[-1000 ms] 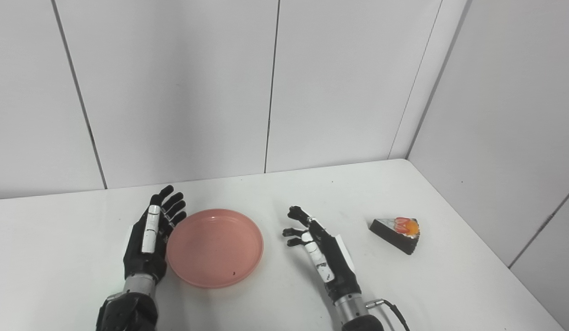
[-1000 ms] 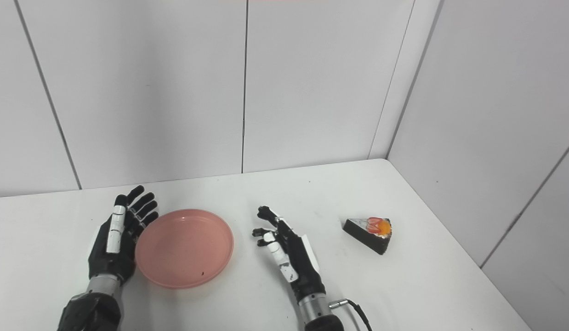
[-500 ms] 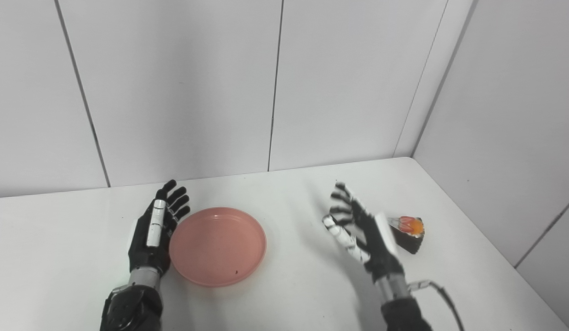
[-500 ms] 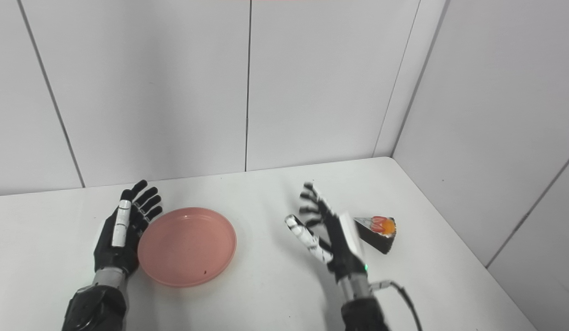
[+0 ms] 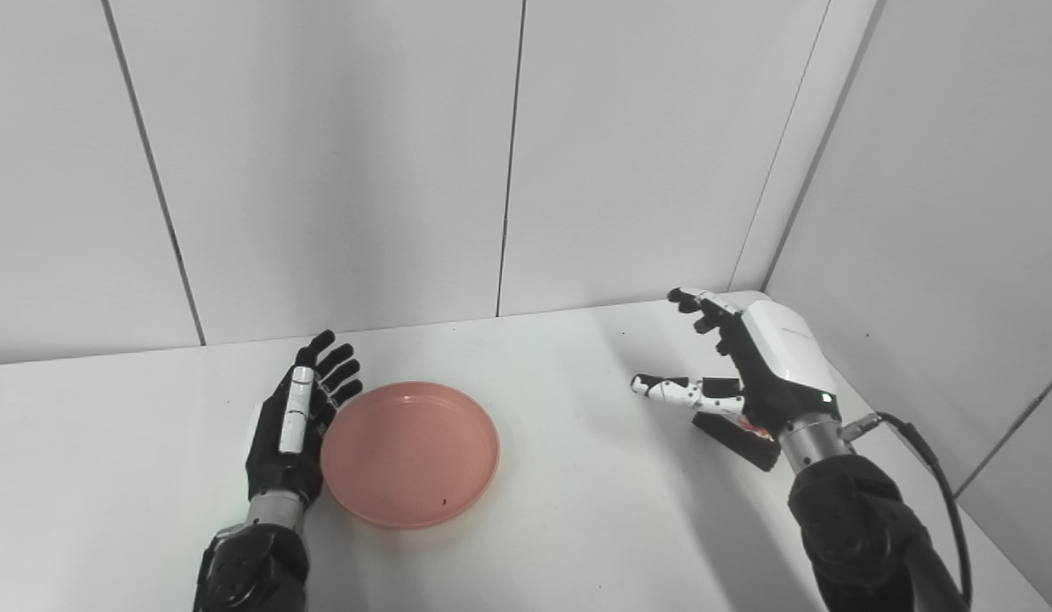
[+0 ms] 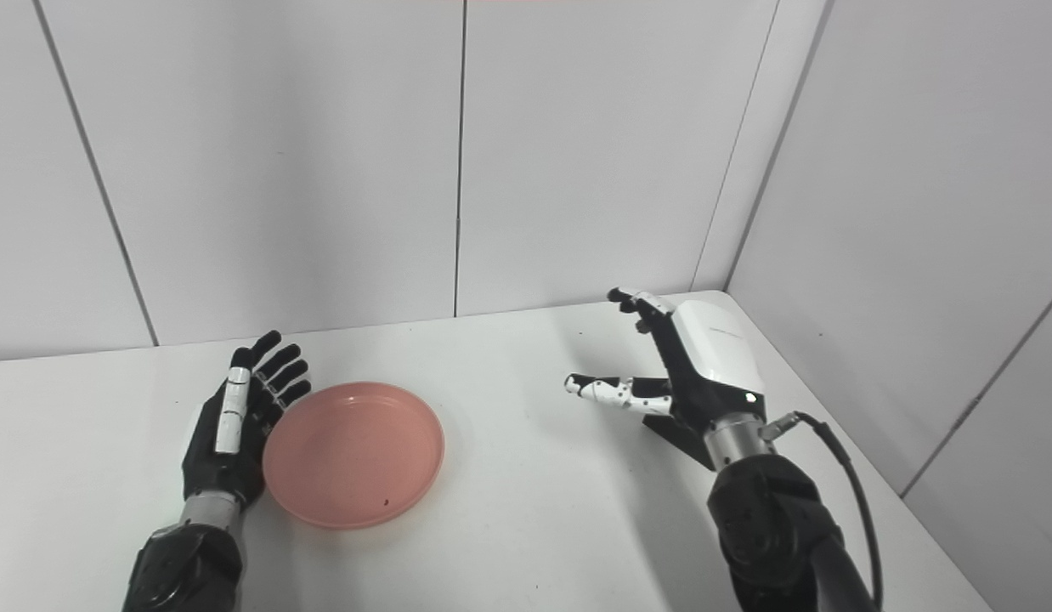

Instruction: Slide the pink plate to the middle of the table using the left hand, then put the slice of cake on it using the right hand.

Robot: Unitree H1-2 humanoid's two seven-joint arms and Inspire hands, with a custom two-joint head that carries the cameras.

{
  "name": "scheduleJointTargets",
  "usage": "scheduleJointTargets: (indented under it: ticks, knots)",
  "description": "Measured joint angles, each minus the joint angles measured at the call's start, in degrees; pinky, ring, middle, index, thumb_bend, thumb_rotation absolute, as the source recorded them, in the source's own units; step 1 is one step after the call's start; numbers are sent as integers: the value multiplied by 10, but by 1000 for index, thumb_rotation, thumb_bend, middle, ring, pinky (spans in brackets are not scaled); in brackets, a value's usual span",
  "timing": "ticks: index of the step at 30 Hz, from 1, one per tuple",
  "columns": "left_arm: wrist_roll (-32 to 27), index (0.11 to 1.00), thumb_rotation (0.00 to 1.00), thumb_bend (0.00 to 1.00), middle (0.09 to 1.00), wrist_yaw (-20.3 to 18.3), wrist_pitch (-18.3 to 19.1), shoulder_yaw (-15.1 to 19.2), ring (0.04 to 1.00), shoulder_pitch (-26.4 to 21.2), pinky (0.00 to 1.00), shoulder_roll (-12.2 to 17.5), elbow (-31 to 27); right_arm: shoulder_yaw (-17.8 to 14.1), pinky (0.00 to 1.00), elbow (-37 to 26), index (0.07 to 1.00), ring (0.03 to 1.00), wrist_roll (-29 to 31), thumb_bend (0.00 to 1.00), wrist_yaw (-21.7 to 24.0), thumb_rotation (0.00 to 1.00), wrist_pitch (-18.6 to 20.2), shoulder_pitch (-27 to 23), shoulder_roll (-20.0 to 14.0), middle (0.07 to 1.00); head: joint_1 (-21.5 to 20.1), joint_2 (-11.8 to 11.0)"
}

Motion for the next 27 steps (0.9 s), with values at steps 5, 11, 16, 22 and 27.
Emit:
scheduleJointTargets:
  ticks: [5,11,16,22,27]
  knots:
    - [0,778,772,724,765,-1,0,-1,775,0,753,0,0,3,554,14,752,725,-22,816,-4,697,0,0,-8,784,-3,1]
    - [0,760,746,743,746,-2,0,-1,744,0,724,0,0,9,540,76,751,697,-44,887,-21,652,-1,1,-23,761,-4,0]
    - [0,766,751,742,758,-11,-3,-1,746,-6,721,2,13,22,552,128,768,708,-58,894,-7,640,1,-12,-58,773,-2,0]
    - [1,767,755,742,758,-12,-3,-3,748,-7,720,2,14,36,589,233,766,726,-53,915,2,688,-2,-37,-86,784,-1,1]
    - [2,773,756,747,753,-13,-3,-3,745,-7,716,4,15,45,628,332,762,745,-32,940,-49,763,-44,-37,-90,787,-2,3]
